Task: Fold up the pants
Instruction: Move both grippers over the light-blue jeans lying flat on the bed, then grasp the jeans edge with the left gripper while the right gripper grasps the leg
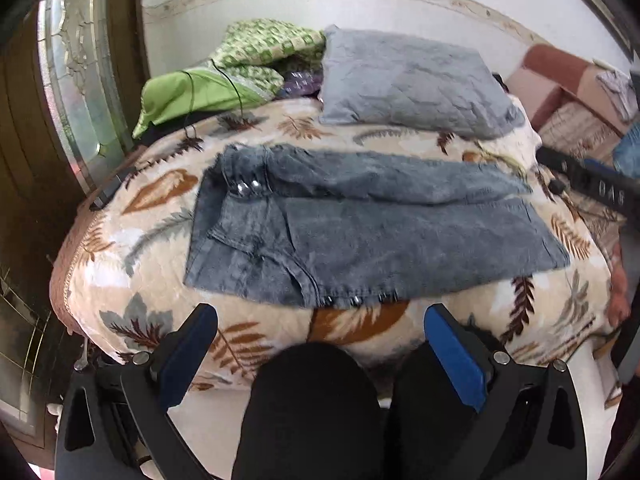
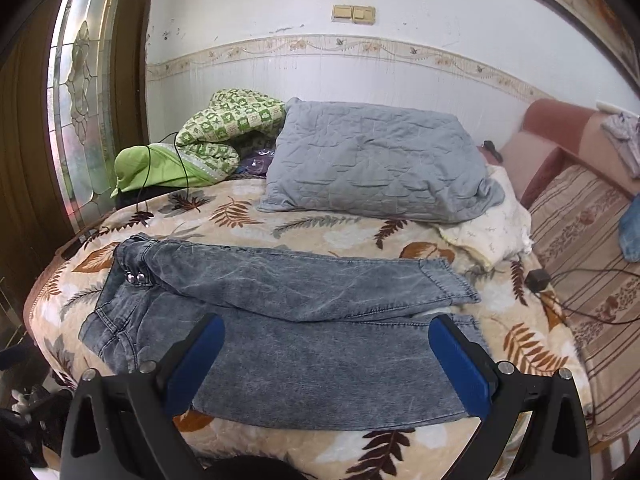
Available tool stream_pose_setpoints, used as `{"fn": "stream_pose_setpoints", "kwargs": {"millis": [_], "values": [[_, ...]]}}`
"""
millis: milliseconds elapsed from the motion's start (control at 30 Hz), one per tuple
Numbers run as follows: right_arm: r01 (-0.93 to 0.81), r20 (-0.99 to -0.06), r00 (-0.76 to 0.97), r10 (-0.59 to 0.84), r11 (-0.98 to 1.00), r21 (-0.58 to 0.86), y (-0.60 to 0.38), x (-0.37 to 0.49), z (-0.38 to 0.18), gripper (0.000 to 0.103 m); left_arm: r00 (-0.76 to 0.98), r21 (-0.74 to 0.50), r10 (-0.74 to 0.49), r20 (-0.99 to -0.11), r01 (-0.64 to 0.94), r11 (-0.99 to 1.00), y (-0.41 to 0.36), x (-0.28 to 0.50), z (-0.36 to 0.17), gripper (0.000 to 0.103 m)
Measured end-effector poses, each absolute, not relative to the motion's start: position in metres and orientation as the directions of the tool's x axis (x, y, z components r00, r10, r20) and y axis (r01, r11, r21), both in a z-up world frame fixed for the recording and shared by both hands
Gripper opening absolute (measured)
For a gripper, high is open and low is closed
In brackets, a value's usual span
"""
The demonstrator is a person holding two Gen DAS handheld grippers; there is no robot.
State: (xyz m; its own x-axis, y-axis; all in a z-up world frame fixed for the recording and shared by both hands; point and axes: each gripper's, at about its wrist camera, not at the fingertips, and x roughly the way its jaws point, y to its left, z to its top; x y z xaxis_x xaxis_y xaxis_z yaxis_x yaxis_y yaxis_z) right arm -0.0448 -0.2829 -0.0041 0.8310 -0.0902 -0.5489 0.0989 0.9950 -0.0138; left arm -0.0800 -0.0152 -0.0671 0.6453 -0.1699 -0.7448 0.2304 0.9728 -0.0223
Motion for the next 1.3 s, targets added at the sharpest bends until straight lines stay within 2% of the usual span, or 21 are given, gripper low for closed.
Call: {"fn": "stream_pose_setpoints", "kwargs": {"millis": [233, 433, 567, 733, 833, 967, 1133, 1300], "values": [[0.104, -0.543, 0.832, -0.112, 0.994, -0.047, -0.284, -0.044, -0.005, 0.103, 0.605, -0.039, -0.204, -0.769, 0.274, 0.961, -0.019, -0.083, -0.076, 0.103], [0.164, -0.583, 0.801, -0.134, 0.986, -0.001, -0.322, -0.038, -0.025, 0.103, 0.538, -0.041, -0.183, -0.823, 0.264, 0.964, -0.017, -0.063, -0.091, 0.103], [0.224, -0.637, 0.756, -0.154, 0.974, 0.03, -0.362, -0.035, -0.05, 0.103, 0.554, -0.022, -0.105, -0.826, 0.155, 0.988, 0.004, -0.028, -0.093, 0.103], [0.279, -0.695, 0.708, -0.13, 0.955, 0.105, -0.415, -0.027, -0.091, 0.103, 0.592, 0.108, 0.073, -0.803, 0.024, 0.994, 0.034, 0.03, -0.093, 0.103], [0.365, -0.729, 0.657, -0.195, 0.928, 0.081, -0.453, -0.021, -0.118, 0.103, 0.607, 0.126, 0.113, -0.787, -0.022, 0.992, 0.052, 0.057, -0.086, 0.103], [0.452, -0.776, 0.611, -0.158, 0.874, 0.178, -0.512, -0.02, -0.145, 0.099, 0.617, 0.167, 0.16, -0.77, -0.047, 0.985, 0.066, 0.096, -0.081, 0.103], [0.419, -0.745, 0.663, -0.075, 0.862, 0.286, -0.554, 0.014, -0.13, 0.099, 0.571, 0.137, 0.14, -0.809, -0.049, 0.989, 0.078, 0.167, -0.073, 0.103], [0.37, -0.762, 0.647, -0.005, 0.877, 0.308, -0.576, 0.098, -0.115, 0.099, 0.452, 0.0, 0.009, -0.892, -0.02, 1.0, 0.073, 0.242, -0.087, 0.103]]}}
